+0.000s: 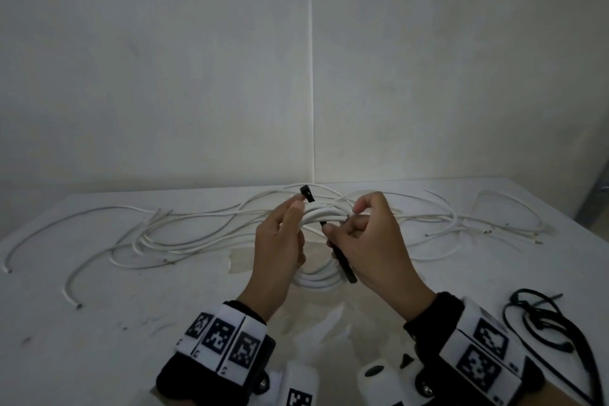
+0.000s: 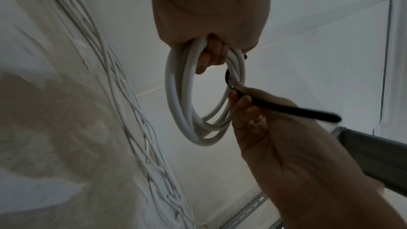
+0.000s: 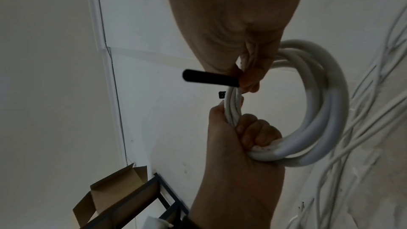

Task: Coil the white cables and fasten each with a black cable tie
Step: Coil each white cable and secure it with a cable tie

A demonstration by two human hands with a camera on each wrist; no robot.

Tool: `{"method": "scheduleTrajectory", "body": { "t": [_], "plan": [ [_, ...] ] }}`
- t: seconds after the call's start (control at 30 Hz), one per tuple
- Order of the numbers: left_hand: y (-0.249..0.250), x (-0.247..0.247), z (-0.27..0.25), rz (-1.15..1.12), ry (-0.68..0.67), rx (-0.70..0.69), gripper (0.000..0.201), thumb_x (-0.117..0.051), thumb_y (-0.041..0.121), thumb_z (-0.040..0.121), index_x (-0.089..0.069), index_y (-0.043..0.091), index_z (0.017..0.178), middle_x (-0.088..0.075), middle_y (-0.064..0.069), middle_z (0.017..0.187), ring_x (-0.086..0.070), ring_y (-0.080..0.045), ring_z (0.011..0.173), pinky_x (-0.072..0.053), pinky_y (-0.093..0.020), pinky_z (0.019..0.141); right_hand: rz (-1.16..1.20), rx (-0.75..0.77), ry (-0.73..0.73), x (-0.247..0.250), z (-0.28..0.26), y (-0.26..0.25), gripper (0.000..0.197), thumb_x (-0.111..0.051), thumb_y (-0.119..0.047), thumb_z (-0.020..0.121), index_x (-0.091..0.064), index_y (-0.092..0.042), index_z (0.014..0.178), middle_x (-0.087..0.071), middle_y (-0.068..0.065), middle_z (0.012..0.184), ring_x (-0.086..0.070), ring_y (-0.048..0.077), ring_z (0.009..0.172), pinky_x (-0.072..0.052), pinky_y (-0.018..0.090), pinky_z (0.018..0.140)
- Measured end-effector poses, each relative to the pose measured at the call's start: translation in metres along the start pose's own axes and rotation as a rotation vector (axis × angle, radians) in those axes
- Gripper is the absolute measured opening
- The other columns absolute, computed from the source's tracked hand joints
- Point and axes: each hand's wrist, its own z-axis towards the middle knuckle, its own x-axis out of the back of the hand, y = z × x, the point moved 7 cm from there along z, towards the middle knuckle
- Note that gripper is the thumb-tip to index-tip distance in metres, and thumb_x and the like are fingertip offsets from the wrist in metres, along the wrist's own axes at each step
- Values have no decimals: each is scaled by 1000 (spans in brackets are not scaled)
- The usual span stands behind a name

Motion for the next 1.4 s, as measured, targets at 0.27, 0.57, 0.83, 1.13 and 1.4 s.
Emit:
{"method": "scheduleTrajectory", "body": {
  "t": [0.27, 0.57, 0.83, 1.13, 1.4],
  "plan": [
    [-3, -3, 1, -49, -17, 66, 29, -46, 26, 95, -57, 16, 70, -30, 6, 45, -27, -9, 39, -26, -21, 38, 74, 39, -207, -4, -4, 0, 16, -65, -9, 83, -57, -23, 80, -66, 12, 76, -66, 21, 69, -54, 28, 63],
    [-8, 0, 3, -113, -9, 113, 22, -46, 27, 95, -58, 18, 78, -34, 5, 47, -29, -8, 38, -26, -18, 37, -7, 280, -420, -10, -19, -15, 15, -62, -27, 84, -69, -40, 89, -53, -13, 82, -59, 2, 83, -44, 13, 71],
    [-7, -3, -4, -139, -31, 110, 31, -44, 37, 95, -60, 24, 73, -27, 8, 45, -24, -6, 38, -24, -19, 37, -17, 269, -255, -8, -10, -17, 21, -63, -17, 86, -61, -25, 67, -52, -7, 71, -53, 10, 66, -46, 29, 67],
    [-5, -6, -6, -121, -40, 112, 49, -47, 37, 94, -56, 31, 46, -26, 5, 49, -24, -7, 39, -25, -19, 37, -84, 209, -123, -4, -8, -18, 20, -65, -16, 83, -62, -9, 65, -53, -1, 63, -49, 11, 60, -44, 28, 63],
    [-5, -5, -7, -74, -54, 93, 36, -47, 38, 94, -54, 24, 61, -29, 6, 47, -25, -7, 39, -26, -18, 37, -94, 128, -132, -3, -5, -13, 21, -64, -17, 84, -63, -9, 64, -55, -1, 62, -47, 5, 55, -37, 16, 55]
  ]
}}
